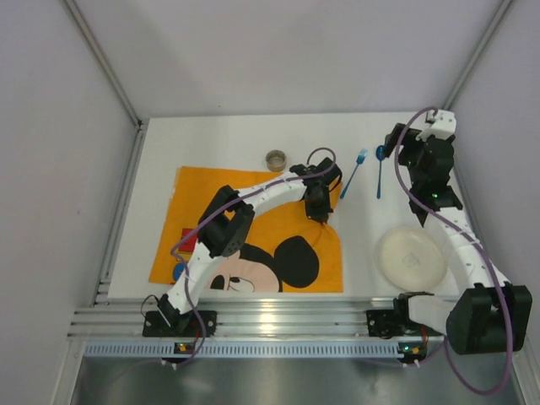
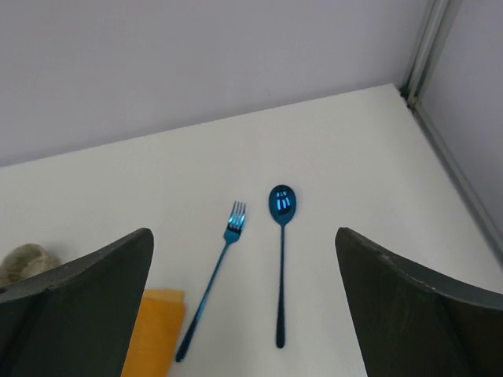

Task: Set the dinner table for one person

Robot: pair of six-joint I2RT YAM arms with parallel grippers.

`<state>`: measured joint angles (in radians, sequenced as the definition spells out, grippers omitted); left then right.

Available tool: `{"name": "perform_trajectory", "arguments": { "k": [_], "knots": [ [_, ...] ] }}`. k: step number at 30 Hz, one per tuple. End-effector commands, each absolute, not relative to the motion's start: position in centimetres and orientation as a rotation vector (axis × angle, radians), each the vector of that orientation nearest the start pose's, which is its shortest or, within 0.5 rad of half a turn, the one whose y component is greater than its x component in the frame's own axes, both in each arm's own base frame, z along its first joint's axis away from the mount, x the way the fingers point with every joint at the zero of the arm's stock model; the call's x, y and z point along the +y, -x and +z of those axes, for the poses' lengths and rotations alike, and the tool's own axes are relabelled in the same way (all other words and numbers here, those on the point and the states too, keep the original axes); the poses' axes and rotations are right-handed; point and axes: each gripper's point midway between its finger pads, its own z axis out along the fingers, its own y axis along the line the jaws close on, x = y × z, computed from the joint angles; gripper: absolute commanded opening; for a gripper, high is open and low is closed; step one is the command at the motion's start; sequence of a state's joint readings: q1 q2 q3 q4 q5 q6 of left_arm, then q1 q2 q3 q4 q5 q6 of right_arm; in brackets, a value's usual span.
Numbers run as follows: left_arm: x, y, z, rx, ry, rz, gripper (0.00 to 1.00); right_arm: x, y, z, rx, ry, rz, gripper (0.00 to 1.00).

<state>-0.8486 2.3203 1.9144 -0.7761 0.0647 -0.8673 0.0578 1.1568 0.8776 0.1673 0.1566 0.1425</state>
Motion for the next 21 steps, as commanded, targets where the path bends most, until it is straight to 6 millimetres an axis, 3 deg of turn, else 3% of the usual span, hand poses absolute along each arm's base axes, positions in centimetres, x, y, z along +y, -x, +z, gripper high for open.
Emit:
{"name": "perform_trajectory", "arguments": {
  "k": [1,2,3,4,5,6,8,9,10,11,12,13,14,15,17,18,19,20,21],
  "knots": [
    [-44.4,-31.3,3.3,2.907,0.123,-0.614,0.0,1.5,-40.1,25.9,1.765,-0.404,0.185,1.0],
    [-45.8,-32.1,4.2,2.864,0.122,-0.702,0.0,1.0,-39.4,24.0,1.825,-0.526,0.19,1.0],
    [-46.7,-32.5,4.4,2.848,0.126,-0.746,0.17,2.0,-39.7,24.1,1.826,-0.549,0.287,1.0],
    [-47.4,-32.9,5.1,2.828,0.141,-0.79,0.37,2.7,-40.3,23.3,1.861,-0.523,0.342,1.0],
    [-48.0,-33.2,5.8,2.809,0.141,-0.822,0.69,4.9,-40.5,23.2,1.901,-0.446,0.457,1.0],
    [-48.8,-34.0,8.1,2.757,0.135,-0.871,0.98,5.6,-41.0,24.0,1.909,-0.411,0.491,1.0],
    [-48.5,-34.6,10.8,2.698,0.151,-0.882,0.98,6.1,-41.3,21.5,2.044,-0.438,0.493,1.0],
    [-48.0,-34.7,11.9,2.676,0.161,-0.882,0.98,6.0,-42.1,23.0,2.036,-0.43,0.487,1.0],
    [-47.3,-34.7,15.6,2.613,0.169,-0.914,0.98,6.2,-42.8,21.7,2.09,-0.425,0.484,1.0],
    [-45.8,-34.7,15.5,2.62,0.199,-0.877,0.98,7.2,-43.4,23.0,2.094,-0.359,0.542,1.0],
    [-44.2,-34.8,16.7,2.599,0.232,-0.843,0.98,8.0,-43.7,23.2,2.107,-0.328,0.584,1.0],
    [-42.4,-34.6,20.2,2.542,0.257,-0.869,0.98,8.9,-44.4,22.1,2.145,-0.308,0.629,1.0],
    [-39.6,-34.6,19.4,2.558,0.306,-0.804,0.98,10.4,-44.5,22.4,2.153,-0.261,0.704,1.0],
    [-37.7,-34.4,19.9,2.546,0.337,-0.774,0.98,11.2,-45.4,23.8,2.127,-0.234,0.731,1.0],
    [-31.4,-33.8,21.2,2.481,0.418,-0.632,0.98,14.5,-46.3,22.7,2.171,-0.176,0.77,1.0],
    [-29.2,-33.4,21.2,2.466,0.443,-0.577,0.98,15.8,-47.3,24.4,2.142,-0.139,0.783,1.0],
    [-26.3,-33.2,21.4,2.419,0.472,-0.473,0.98,18.2,-47.9,22.2,2.206,-0.113,0.795,1.0],
    [-23.2,-32.3,19.4,2.439,0.506,-0.376,0.98,19.3,-48.1,21.4,2.25,-0.105,0.792,1.0],
    [-21.0,-31.2,21.4,2.38,0.529,-0.386,0.98,20.8,-49.2,23.2,2.214,-0.071,0.804,1.0]
  ]
}}
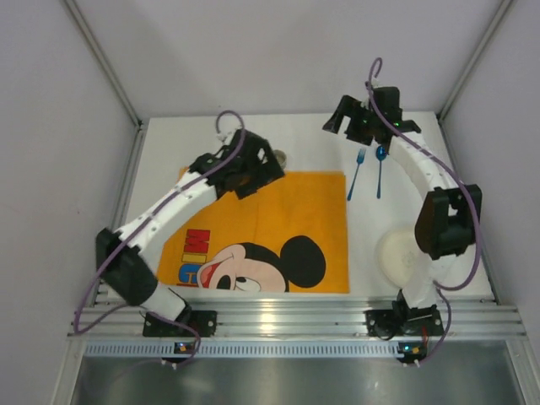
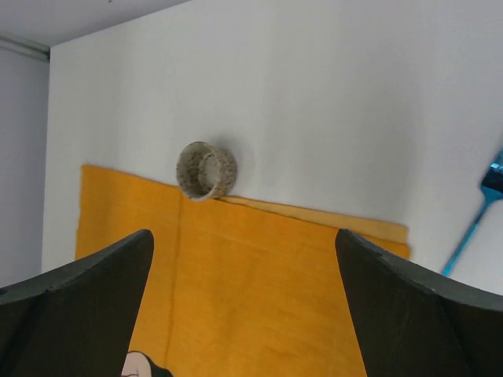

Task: Set the dinner table for one person

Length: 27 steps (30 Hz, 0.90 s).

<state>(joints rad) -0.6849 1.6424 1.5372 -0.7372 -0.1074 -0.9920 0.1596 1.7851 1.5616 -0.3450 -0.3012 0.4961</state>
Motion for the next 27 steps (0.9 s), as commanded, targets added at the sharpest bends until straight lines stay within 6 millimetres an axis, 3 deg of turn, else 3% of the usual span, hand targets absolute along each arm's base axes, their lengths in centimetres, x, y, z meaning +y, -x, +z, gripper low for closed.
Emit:
{"name": "perform_trajectory", "arguments": {
  "k": [1,2,3,4,5,6,7,9,11,12,14,20,22,23,24,27],
  "knots": [
    [-18.7,-30.3,20.8,2.377,0.549,-0.31,0.98,23.2,-49.6,20.3,2.283,-0.043,0.809,1.0],
    [-16.0,-29.2,18.6,2.409,0.597,-0.226,0.98,24.2,-49.7,19.6,2.308,-0.032,0.808,1.0],
    [-14.3,-27.9,19.6,2.373,0.62,-0.236,0.98,25.4,-50.5,20.2,2.29,-0.011,0.819,1.0],
    [-13.0,-27.0,19.0,2.378,0.647,-0.212,0.98,27.1,-50.6,17.4,2.347,-0.001,0.82,1.0],
    [-10.9,-25.5,17.4,2.408,0.687,-0.144,0.98,27.8,-50.6,16.6,2.371,0.0,0.819,0.99],
    [-10.2,-24.8,17.3,2.399,0.704,-0.14,0.98,28.6,-51.1,16.9,2.362,0.003,0.828,0.97],
    [-9.4,-23.9,18.1,2.361,0.718,-0.17,0.98,29.8,-51.1,14.8,2.404,0.01,0.824,0.96],
    [-8.4,-22.4,17.0,2.372,0.737,-0.156,0.98,30.8,-51.4,14.3,2.41,0.011,0.82,0.93],
    [-7.4,-21.2,17.0,2.345,0.775,-0.161,0.98,31.7,-51.4,12.0,2.456,0.009,0.783,0.91],
    [-7.0,-20.8,16.9,2.343,0.784,-0.146,0.98,31.9,-51.8,12.3,2.444,0.004,0.775,0.9],
    [-6.6,-20.5,17.2,2.332,0.784,-0.138,0.98,32.0,-51.9,10.3,2.477,-0.014,0.705,0.89],
    [-6.0,-20.2,17.2,2.353,0.776,-0.085,0.98,31.9,-53.4,8.2,2.491,-0.094,0.609,0.77],
    [-5.9,-20.0,17.1,2.355,0.777,-0.082,0.98,31.9,-53.5,6.9,2.511,-0.103,0.571,0.67],
    [-5.9,-20.0,17.0,2.356,0.776,-0.08,0.98,31.7,-53.7,7.1,2.508,-0.109,0.54,0.61],
    [-5.8,-19.9,17.0,2.353,0.773,-0.079,0.98,31.7,-53.7,6.7,2.516,-0.111,0.523,0.47],
    [-5.7,-20.1,17.2,2.344,0.763,-0.071,0.98,31.5,-53.5,5.9,2.53,-0.11,0.479,0.31]
  ]
}}
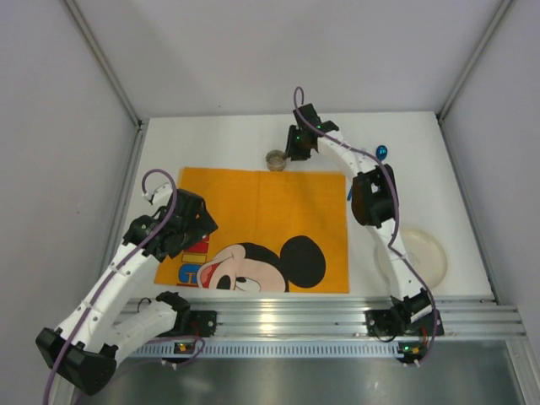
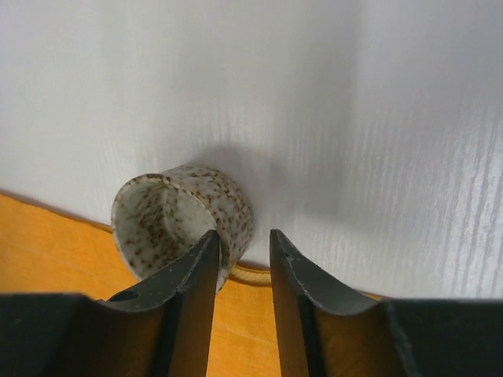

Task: Set the dinner table for one person

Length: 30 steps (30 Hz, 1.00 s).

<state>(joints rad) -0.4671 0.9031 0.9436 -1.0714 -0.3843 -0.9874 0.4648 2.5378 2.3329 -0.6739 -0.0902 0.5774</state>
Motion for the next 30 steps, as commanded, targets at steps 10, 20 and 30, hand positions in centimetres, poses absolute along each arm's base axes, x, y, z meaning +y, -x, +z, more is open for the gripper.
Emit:
{"name": "perform_trajectory", "arguments": {
  "k": [10,20,30],
  "knots": [
    [-6.4,-21.1,17.0,2.373,0.694,-0.074,0.97,31.3,-53.6,8.6,2.486,-0.082,0.468,0.0],
    [-6.3,-21.3,17.2,2.353,0.659,-0.077,0.95,24.3,-51.4,18.5,2.343,-0.056,0.301,0.0],
    [-7.0,-21.5,16.5,2.364,0.634,-0.114,0.95,19.9,-42.5,11.4,2.507,-0.096,0.209,0.0]
  ]
}}
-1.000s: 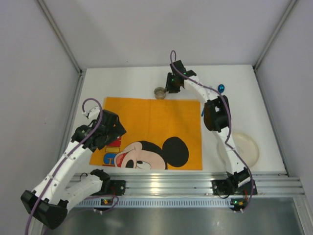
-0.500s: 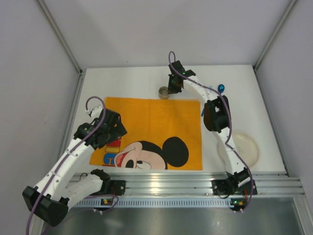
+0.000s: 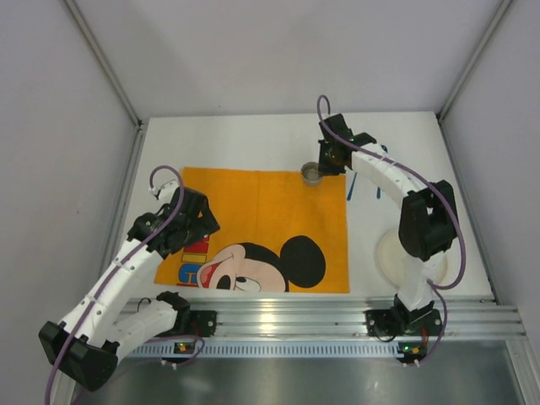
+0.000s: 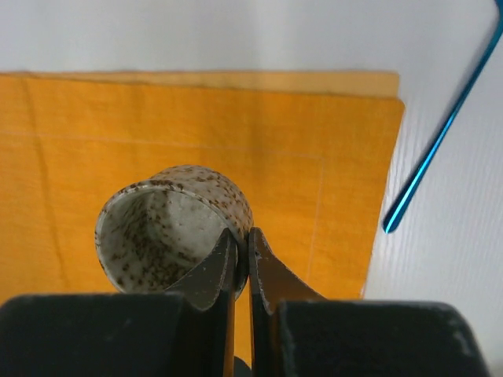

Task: Set the dinner table for one person

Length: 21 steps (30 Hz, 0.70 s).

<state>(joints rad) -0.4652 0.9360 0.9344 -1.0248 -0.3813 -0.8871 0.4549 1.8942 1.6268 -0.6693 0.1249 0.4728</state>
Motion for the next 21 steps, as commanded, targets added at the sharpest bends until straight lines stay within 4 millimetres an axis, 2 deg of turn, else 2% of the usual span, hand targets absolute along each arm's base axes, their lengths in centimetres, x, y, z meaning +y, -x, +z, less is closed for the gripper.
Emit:
{"name": "perform_trajectory", "arguments": {
  "k": [1,5,8,9,11,12,13,14,15,16,17,18,19,20,21],
  "knots": [
    [-7.0,-21.4,16.5,2.368,0.632,-0.115,0.95,19.7,-42.3,10.9,2.515,-0.099,0.2,0.0],
    [-7.1,-21.2,16.2,2.38,0.621,-0.123,0.95,19.7,-42.0,8.7,2.538,-0.097,0.196,0.0],
    [-7.0,-21.0,16.1,2.385,0.616,-0.124,0.95,19.7,-42.5,8.0,2.533,-0.112,0.191,0.0],
    [-7.0,-20.9,16.1,2.386,0.613,-0.121,0.95,19.7,-42.5,7.9,2.534,-0.113,0.186,0.05],
    [-6.8,-20.6,16.0,2.391,0.615,-0.11,0.95,19.6,-42.2,7.8,2.536,-0.115,0.185,0.27],
    [-6.7,-20.5,16.1,2.387,0.614,-0.112,0.95,19.4,-42.1,7.9,2.534,-0.119,0.179,0.54],
    [-6.6,-20.5,16.1,2.384,0.615,-0.11,0.95,19.2,-41.8,8.7,2.516,-0.122,0.178,0.61],
    [-6.5,-20.4,16.0,2.385,0.615,-0.106,0.95,18.5,-41.3,8.5,2.519,-0.122,0.153,0.65],
    [-6.5,-20.3,16.0,2.385,0.615,-0.106,0.95,17.9,-40.9,8.6,2.519,-0.127,0.138,0.74],
    [-6.5,-20.1,16.0,2.38,0.619,-0.114,0.95,17.2,-40.7,9.9,2.492,-0.141,0.14,0.75],
    [-6.4,-20.1,15.8,2.384,0.619,-0.111,0.95,16.2,-39.5,9.3,2.512,-0.142,0.114,0.75],
    [-6.4,-20.0,15.7,2.385,0.62,-0.111,0.95,15.4,-39.1,9.6,2.506,-0.155,0.1,0.75],
    [-6.4,-19.9,15.5,2.383,0.62,-0.114,0.95,14.0,-38.5,11.0,2.479,-0.187,0.091,0.75],
    [-6.5,-19.9,15.4,2.386,0.619,-0.119,0.95,12.6,-37.2,10.2,2.5,-0.214,0.053,0.75],
    [-6.7,-20.0,15.4,2.386,0.617,-0.131,0.95,11.5,-36.5,10.3,2.502,-0.244,0.041,0.75]
  ]
}}
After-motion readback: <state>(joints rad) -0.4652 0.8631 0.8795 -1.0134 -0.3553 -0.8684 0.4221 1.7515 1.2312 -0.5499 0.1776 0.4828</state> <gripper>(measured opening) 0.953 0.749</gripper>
